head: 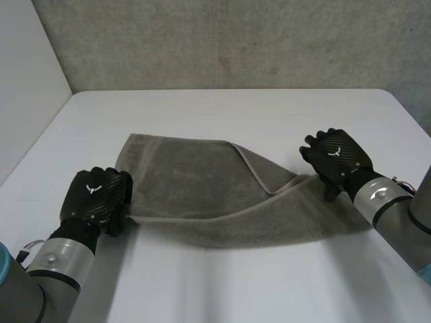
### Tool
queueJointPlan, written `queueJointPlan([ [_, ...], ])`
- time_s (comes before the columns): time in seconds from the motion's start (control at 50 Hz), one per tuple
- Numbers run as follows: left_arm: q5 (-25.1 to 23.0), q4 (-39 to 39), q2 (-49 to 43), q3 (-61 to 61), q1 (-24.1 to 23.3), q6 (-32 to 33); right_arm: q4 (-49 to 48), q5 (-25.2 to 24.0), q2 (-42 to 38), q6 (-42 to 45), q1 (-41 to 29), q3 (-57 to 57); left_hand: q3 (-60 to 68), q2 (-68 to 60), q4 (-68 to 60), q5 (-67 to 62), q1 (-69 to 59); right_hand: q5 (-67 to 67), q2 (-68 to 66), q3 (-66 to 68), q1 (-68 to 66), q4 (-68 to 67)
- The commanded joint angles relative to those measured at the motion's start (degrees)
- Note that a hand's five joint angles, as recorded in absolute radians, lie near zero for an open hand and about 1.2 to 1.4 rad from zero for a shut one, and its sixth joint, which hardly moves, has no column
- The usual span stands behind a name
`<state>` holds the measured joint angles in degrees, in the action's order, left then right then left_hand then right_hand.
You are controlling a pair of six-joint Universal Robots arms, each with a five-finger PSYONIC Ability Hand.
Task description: Fold the towel.
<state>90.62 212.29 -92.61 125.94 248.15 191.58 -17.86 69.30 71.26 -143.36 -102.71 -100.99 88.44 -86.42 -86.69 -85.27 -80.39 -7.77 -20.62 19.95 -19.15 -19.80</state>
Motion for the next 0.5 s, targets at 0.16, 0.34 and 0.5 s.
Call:
queueJointPlan([
  [0.16, 0.0, 0.05, -0.2, -0.09, 0.05, 0.11, 13.19, 1.81, -14.55, 0.63, -1.17, 14.83, -8.44, 6.42, 6.69, 15.27, 0.39, -4.25, -1.41, 2.08, -2.87, -2.22],
  [0.34, 0.0, 0.05, -0.03, -0.09, 0.31, 0.11, 15.93, 2.86, -20.72, 0.45, -0.73, 21.53, -8.44, 6.42, 6.69, 15.27, 0.39, -5.6, -2.75, 3.43, -4.22, -3.57],
  [0.5, 0.0, 0.05, -0.2, -0.17, 0.4, 0.11, 15.93, 4.45, -21.16, 0.1, -0.47, 22.59, -8.44, 6.42, 6.69, 15.27, 0.39, -30.84, -27.99, 28.66, -29.46, -28.8],
])
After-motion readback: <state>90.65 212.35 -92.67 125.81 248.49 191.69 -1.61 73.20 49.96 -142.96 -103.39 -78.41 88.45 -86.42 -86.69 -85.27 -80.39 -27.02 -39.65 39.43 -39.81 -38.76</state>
